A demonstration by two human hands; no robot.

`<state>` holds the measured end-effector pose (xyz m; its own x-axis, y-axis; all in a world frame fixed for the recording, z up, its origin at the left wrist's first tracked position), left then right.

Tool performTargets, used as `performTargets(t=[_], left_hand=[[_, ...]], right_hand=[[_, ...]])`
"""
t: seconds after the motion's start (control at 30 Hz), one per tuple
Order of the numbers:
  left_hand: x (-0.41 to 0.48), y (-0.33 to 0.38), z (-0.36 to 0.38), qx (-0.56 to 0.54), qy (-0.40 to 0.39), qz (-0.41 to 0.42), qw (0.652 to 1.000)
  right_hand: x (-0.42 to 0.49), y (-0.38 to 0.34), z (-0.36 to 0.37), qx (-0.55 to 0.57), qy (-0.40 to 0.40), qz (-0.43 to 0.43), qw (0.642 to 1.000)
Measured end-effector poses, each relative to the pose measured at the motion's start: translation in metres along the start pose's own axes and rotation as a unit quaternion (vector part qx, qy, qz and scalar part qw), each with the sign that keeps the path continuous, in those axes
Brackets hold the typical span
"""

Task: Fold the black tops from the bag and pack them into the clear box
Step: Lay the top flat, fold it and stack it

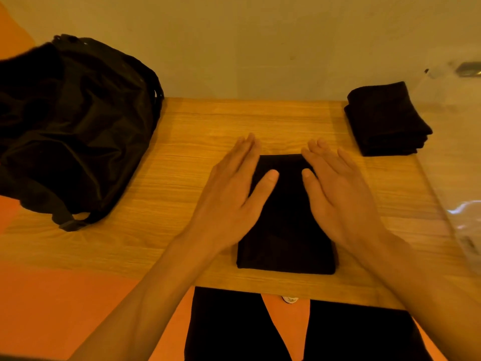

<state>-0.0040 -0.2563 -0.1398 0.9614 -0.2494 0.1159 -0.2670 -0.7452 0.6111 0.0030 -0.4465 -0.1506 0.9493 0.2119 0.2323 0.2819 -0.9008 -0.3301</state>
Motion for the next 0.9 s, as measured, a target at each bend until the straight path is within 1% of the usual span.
performTargets(t=[0.03,0.1,0.17,0.23,0.27,0.33,0.37,0.4,0.43,0.47,0.53,0.57,0.67,0.8,0.9], left_hand=[[0.006,-0.002,0.008,0.058,-0.043,0.013,0.997],[0.013,-0.011,0.024,0.163,-0.098,0.026,0.981],[0.016,-0.019,0.034,0.197,-0.118,0.015,0.973],[0.017,-0.022,0.037,0.178,-0.121,0.014,0.976],[0.017,-0.022,0.035,0.147,-0.121,0.01,0.982],[0.016,-0.017,0.024,0.086,-0.096,0.005,0.992],[0.016,-0.015,0.018,0.094,-0.069,0.016,0.993],[0.015,-0.012,0.013,0.126,-0.045,0.038,0.99],[0.014,-0.009,0.011,0.163,-0.041,0.055,0.984],[0.014,-0.007,0.012,0.193,-0.052,0.063,0.978],[0.015,-0.009,0.02,0.224,-0.091,0.051,0.969],[0.016,-0.011,0.025,0.231,-0.104,0.045,0.966],[0.021,-0.02,0.034,0.22,-0.123,0.034,0.967],[0.018,-0.022,0.038,0.207,-0.121,0.027,0.97],[0.02,-0.025,0.037,0.168,-0.112,0.022,0.979]], right_hand=[[0.004,-0.002,0.006,-0.017,-0.033,0.006,0.999],[0.007,-0.001,0.022,-0.063,-0.099,0.014,0.993],[0.005,0.006,0.032,-0.089,-0.122,0.023,0.988],[0.003,0.011,0.034,-0.073,-0.123,0.032,0.989],[0.003,0.012,0.033,-0.058,-0.12,0.034,0.991],[0.001,0.013,0.025,-0.039,-0.082,0.029,0.995],[-0.001,0.012,0.022,-0.039,-0.056,0.021,0.997],[-0.004,0.011,0.019,-0.043,-0.041,0.012,0.998],[-0.007,0.01,0.018,-0.049,-0.041,0.006,0.998],[-0.01,0.01,0.019,-0.055,-0.053,0.006,0.997],[-0.011,0.011,0.02,-0.068,-0.079,0.017,0.994],[-0.008,0.011,0.018,-0.075,-0.079,0.02,0.994],[0.008,0.007,0.011,-0.092,-0.075,0.004,0.993],[0.009,0.0,0.017,-0.123,-0.126,-0.018,0.984],[0.0,0.004,0.023,-0.131,-0.117,-0.019,0.984]])
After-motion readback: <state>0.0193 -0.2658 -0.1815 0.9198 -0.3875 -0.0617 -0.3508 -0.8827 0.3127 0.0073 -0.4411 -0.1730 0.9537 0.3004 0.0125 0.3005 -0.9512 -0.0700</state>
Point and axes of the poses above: each hand's wrist, its own x-axis towards the middle knuckle, its own z-axis out of the palm, y = z × x, the point moved 2 cm from there along x, towards the middle knuckle, and after that the axes turned 2 degrees about -x, right-handed, at the moved point
